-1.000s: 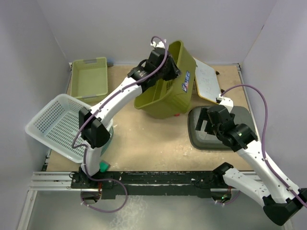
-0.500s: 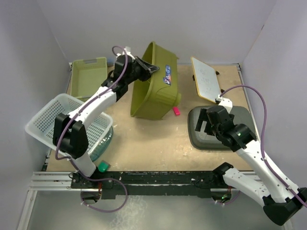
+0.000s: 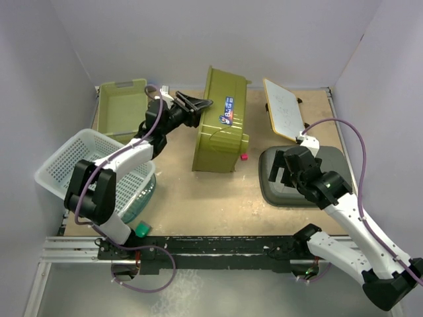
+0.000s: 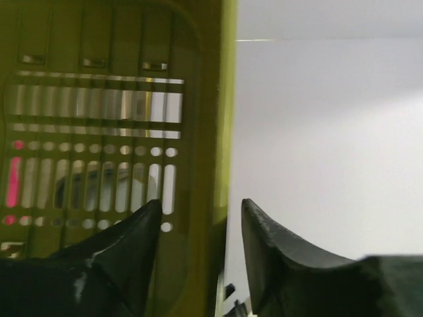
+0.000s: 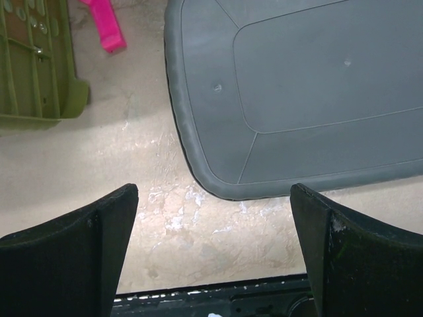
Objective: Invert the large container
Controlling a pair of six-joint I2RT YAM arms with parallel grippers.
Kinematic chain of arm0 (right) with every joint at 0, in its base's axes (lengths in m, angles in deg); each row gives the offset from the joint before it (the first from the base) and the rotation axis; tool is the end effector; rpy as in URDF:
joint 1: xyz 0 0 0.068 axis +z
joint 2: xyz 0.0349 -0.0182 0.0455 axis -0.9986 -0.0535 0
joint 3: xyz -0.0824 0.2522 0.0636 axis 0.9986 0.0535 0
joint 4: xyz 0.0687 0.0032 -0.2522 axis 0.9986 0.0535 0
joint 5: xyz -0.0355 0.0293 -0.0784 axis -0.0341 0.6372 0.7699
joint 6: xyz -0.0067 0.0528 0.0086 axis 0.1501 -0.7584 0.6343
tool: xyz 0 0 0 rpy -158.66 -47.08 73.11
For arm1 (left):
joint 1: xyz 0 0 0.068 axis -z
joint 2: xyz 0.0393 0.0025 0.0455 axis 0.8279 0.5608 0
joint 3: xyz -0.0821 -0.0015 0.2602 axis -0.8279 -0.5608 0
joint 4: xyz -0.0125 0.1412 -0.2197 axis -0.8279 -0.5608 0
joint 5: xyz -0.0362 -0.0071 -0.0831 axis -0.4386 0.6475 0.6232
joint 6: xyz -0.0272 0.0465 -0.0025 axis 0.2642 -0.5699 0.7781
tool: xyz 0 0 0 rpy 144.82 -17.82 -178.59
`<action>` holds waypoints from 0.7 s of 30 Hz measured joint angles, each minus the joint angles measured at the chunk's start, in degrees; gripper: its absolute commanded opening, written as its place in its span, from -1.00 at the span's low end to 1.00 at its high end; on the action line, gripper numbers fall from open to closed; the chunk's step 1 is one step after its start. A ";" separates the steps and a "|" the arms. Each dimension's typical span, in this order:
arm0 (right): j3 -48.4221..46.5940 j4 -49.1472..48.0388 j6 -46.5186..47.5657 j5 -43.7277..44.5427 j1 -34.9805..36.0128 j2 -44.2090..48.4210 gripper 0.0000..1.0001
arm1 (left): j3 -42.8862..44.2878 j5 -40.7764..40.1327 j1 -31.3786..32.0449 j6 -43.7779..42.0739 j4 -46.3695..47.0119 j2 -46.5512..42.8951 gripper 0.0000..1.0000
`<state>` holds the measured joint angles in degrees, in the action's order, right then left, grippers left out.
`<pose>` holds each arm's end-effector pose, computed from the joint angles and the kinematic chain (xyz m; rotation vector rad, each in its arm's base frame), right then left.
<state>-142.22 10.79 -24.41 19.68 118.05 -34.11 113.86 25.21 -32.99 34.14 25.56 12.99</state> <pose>0.1455 0.0697 0.3163 0.3544 2.2060 0.1254 0.3468 -0.1593 0.2929 -0.7523 1.7662 -1.6859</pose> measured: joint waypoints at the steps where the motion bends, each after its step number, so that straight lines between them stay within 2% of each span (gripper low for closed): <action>1: 0.17 -0.13 0.00 0.00 0.00 0.07 0.97 | 0.00 0.26 -0.20 -0.59 -1.40 -0.24 0.16; 5: 2.08 -0.50 0.00 -0.26 0.00 0.46 0.98 | 2.01 -0.02 -1.05 -7.28 -12.35 -1.36 0.29; 8: 3.04 -0.85 -0.02 -1.60 0.00 0.44 0.98 | 9.01 -3.32 -0.92 -16.52 -25.64 -2.14 0.33; 11: 3.32 -1.31 -0.04 -2.58 0.00 0.37 0.98 | 17.00 -8.87 -0.50 -26.05 -38.51 -2.93 0.36; 17: 3.30 -2.43 0.07 -2.49 0.00 0.00 0.99 | 26.05 -17.62 0.63 -37.42 -52.52 -5.18 0.41; 21: 3.28 -3.17 0.24 -2.38 0.00 -0.52 0.99 | 36.81 -30.51 7.58 -45.92 -62.84 -2.95 0.42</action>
<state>-138.94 7.62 -24.17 17.30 118.05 -34.63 150.67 -5.30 -25.41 -11.79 -37.27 10.04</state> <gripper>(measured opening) 0.991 0.705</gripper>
